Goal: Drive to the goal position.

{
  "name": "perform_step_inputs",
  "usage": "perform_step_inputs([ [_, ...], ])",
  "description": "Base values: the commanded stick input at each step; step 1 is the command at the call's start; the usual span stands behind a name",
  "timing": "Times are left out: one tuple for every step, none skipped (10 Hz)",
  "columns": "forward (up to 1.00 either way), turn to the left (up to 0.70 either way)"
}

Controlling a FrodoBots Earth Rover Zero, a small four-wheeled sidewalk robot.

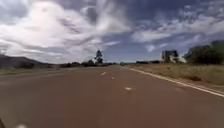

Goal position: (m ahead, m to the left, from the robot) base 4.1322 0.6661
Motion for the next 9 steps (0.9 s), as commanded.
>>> perform_step_inputs([
  [1.00, 0.00],
  [1.00, 0.00],
  [1.00, 0.00],
  [1.00, 0.00],
  [1.00, 0.00],
  [1.00, 0.00],
  [1.00, 0.00],
  [1.00, 0.00],
  [1.00, 0.00],
])
